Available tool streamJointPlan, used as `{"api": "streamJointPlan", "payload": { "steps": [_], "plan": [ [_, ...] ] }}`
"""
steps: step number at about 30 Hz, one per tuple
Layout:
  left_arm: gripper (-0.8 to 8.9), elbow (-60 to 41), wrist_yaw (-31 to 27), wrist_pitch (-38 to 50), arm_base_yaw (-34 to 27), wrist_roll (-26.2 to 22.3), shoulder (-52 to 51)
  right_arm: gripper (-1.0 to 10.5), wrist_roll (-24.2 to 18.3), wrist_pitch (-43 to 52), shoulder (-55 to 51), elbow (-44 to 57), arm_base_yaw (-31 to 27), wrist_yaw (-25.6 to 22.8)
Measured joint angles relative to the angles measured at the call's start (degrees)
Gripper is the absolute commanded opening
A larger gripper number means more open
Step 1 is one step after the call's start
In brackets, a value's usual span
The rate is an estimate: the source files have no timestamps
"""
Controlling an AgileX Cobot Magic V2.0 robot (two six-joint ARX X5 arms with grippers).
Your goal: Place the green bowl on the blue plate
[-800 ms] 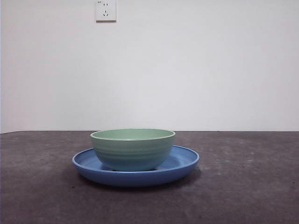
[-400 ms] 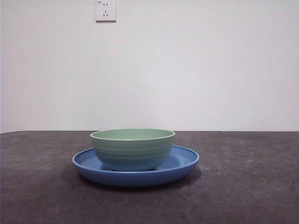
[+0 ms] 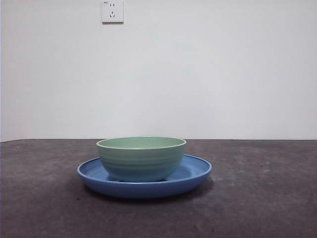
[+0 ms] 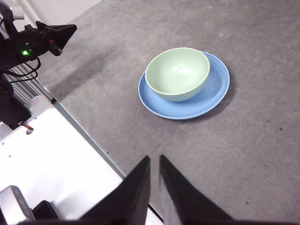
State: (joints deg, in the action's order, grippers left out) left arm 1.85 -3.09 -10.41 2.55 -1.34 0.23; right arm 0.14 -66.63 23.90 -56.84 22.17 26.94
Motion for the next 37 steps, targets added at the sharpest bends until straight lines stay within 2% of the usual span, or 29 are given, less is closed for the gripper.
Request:
{"api": "streamJointPlan", "payload": {
  "steps": [22, 26, 29, 32, 37],
  "plan": [
    [0.2, 0.0, 0.0, 0.0, 0.0, 0.6, 0.0, 0.3, 0.0, 0.1, -0.1, 0.0, 0.0, 0.0],
    [0.19, 0.0, 0.0, 0.0, 0.0, 0.6, 0.0, 0.3, -1.9, 1.3, -1.9, 1.0, -2.9, 0.0],
    [0.2, 0.0, 0.0, 0.0, 0.0, 0.6, 0.0, 0.3, -4.5, 7.8, -5.3, 5.2, -7.0, 0.0],
    [0.2, 0.0, 0.0, 0.0, 0.0, 0.6, 0.0, 0.3, -5.8, 20.8, -9.6, 12.9, -11.3, -0.8],
    [0.2, 0.0, 0.0, 0.0, 0.0, 0.6, 0.0, 0.3, -6.3, 43.5, -16.5, 29.1, -18.3, -6.7]
  ]
}}
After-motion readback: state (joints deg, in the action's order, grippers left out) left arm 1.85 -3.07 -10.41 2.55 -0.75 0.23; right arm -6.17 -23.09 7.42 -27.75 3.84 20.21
